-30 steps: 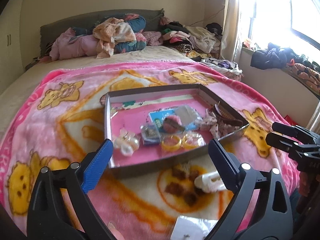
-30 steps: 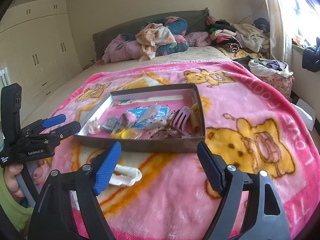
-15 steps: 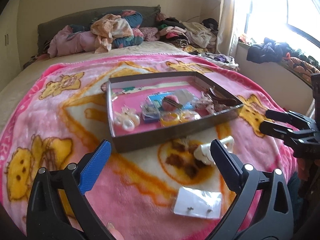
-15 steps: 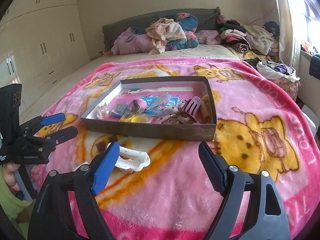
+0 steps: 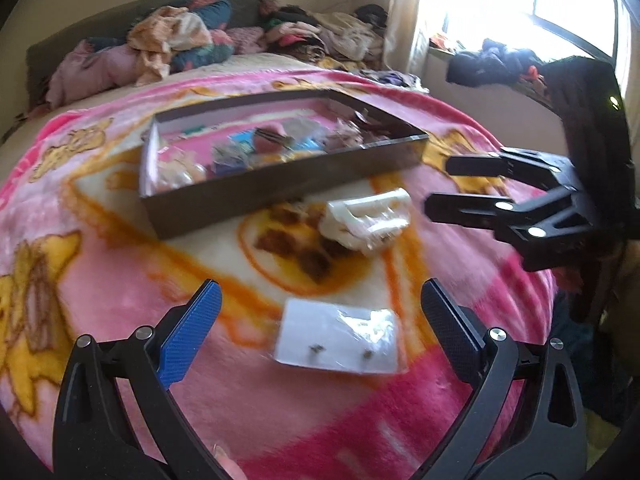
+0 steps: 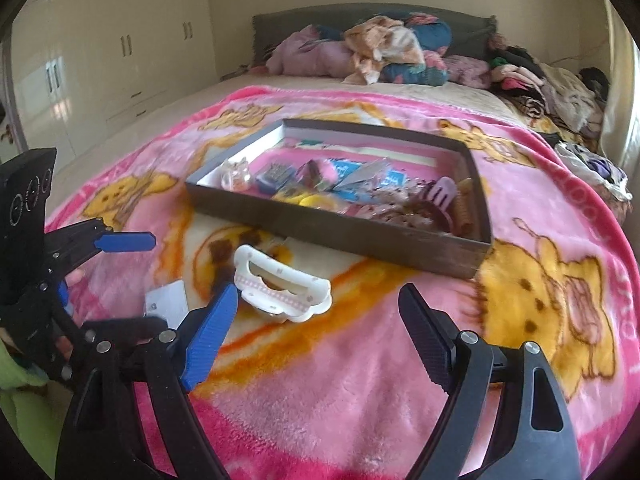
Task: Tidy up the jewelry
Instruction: 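Withdraw both tools from the box toward the white claw clip and earring card, then grasp the clear earring card with the left tool while the right tool grasps the white claw clip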
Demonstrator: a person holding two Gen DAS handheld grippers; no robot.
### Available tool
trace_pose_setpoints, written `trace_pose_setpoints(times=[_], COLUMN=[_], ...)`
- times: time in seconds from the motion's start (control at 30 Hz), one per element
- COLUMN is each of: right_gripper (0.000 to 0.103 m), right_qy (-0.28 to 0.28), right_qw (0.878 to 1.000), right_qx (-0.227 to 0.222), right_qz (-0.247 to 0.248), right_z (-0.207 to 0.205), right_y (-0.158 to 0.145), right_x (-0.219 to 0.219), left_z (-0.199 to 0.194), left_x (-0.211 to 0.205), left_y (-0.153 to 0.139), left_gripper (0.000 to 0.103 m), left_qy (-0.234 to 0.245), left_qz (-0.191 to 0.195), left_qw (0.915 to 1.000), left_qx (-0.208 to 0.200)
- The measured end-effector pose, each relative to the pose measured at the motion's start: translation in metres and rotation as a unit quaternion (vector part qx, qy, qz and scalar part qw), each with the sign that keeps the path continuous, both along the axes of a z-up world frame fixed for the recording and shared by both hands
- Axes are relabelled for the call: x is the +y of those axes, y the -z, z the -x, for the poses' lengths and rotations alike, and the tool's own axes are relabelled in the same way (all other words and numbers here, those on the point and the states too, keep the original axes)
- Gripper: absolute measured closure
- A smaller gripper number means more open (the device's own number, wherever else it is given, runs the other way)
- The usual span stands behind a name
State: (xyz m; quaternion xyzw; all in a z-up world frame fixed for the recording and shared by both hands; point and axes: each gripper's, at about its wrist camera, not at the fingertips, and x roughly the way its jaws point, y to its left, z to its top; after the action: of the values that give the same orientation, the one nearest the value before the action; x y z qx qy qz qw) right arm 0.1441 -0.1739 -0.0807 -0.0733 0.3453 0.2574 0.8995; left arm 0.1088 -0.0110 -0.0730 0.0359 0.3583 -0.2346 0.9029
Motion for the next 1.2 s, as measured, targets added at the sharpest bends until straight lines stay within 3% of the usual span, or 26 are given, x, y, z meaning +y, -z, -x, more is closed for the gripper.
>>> trace_pose_setpoints(times=[0.4, 0.47, 0.6, 0.7, 0.77, 0.83, 1.2], right_gripper=[0.023, 0.023, 0.023, 0.023, 0.029, 0.046, 0.046], right_qy=[-0.048, -0.053, -0.061, -0.064, -0.067, -0.067, -0.034], right_qw=[0.998, 0.997, 0.997, 0.996, 0.996, 0.997, 0.998], right_qx=[0.033, 0.034, 0.038, 0.044, 0.046, 0.042, 0.041], right_qz=[0.038, 0.042, 0.037, 0.034, 0.031, 0.026, -0.021], right_z=[-0.025, -0.028, -0.035, -0.042, -0.043, -0.042, -0.026], right_y=[0.029, 0.031, 0.034, 0.036, 0.036, 0.035, 0.018], right_x=[0.025, 0.028, 0.033, 0.035, 0.036, 0.036, 0.02], left_z=[-0.003, -0.003, -0.003, -0.002, -0.001, -0.001, -0.01], left_x=[-0.008, -0.008, -0.009, -0.009, -0.008, -0.006, -0.002], left_y=[0.02, 0.022, 0.025, 0.025, 0.024, 0.023, 0.002], left_gripper=[0.013, 0.023, 0.033, 0.036, 0.04, 0.042, 0.045], left_qy=[0.017, 0.019, 0.021, 0.024, 0.024, 0.023, 0.01], left_qz=[-0.009, -0.011, -0.023, -0.028, -0.027, -0.025, -0.019], left_qw=[0.9995, 0.9995, 0.9992, 0.9991, 0.9991, 0.9992, 0.9998], left_qx=[0.023, 0.024, 0.024, 0.021, 0.021, 0.021, 0.0])
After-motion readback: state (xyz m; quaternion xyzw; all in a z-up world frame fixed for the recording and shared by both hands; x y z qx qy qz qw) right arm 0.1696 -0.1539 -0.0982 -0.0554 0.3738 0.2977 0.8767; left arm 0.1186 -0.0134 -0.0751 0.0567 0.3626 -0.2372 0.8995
